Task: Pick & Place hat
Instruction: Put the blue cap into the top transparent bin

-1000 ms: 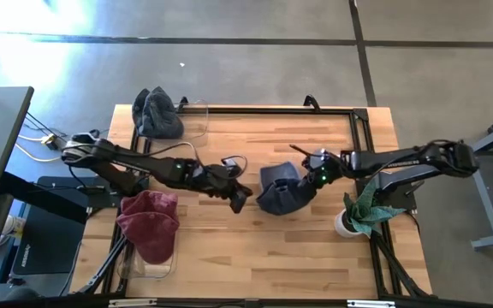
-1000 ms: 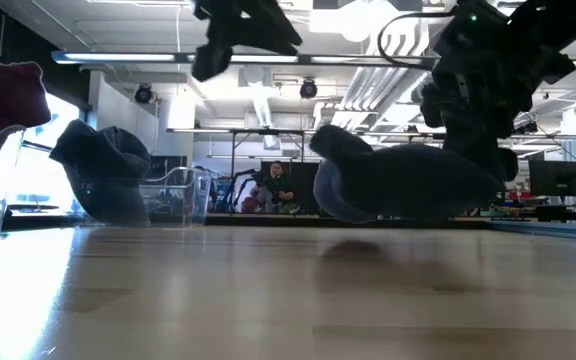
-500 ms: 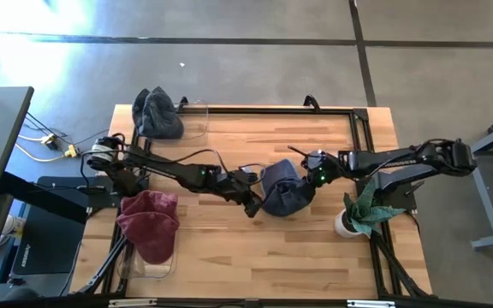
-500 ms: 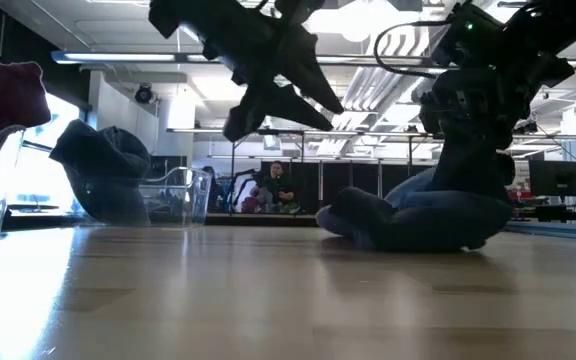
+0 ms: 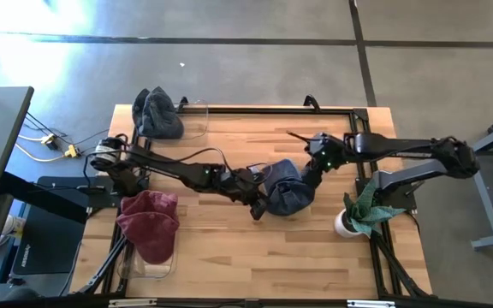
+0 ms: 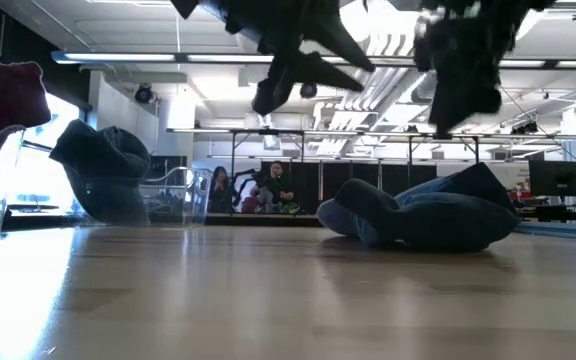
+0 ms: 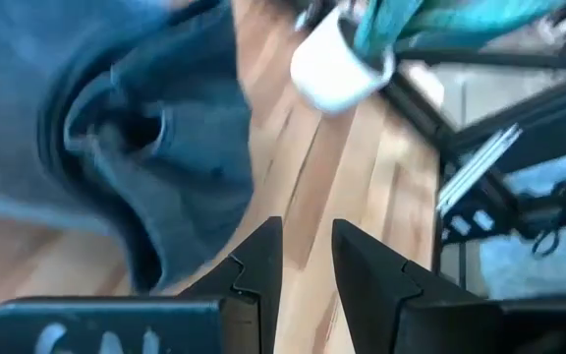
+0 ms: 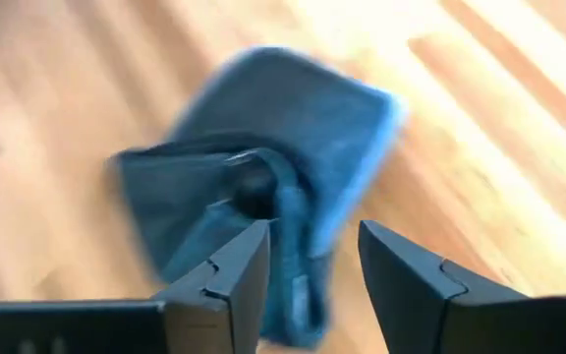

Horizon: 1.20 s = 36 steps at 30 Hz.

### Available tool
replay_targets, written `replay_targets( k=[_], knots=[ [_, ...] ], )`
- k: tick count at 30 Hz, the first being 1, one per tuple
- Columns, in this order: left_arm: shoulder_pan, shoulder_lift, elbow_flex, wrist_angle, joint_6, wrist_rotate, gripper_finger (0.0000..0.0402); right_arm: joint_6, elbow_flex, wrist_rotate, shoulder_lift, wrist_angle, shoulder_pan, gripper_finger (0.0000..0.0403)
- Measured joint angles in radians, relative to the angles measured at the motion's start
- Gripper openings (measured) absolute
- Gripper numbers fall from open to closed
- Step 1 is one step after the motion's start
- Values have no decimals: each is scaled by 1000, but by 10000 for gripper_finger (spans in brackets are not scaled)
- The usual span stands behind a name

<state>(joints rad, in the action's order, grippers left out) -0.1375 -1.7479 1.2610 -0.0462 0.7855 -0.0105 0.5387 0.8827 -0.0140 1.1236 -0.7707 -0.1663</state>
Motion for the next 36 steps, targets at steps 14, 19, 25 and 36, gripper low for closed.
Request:
replay_targets(
  k=[14,19,25,36],
  knots=[
    [3,-222,6,194,61,-96,88,86,-310,-25,21,464,343,19],
    [23,-259,0,97,129,-160,88,221,-381,-244,69,511,341,11],
    [34,-240,0,-78,139,-187,70,354,-361,-336,94,375,349,2],
    [26,-65,201,-448,-59,-192,8,235,-168,-354,95,244,392,6]
  ],
)
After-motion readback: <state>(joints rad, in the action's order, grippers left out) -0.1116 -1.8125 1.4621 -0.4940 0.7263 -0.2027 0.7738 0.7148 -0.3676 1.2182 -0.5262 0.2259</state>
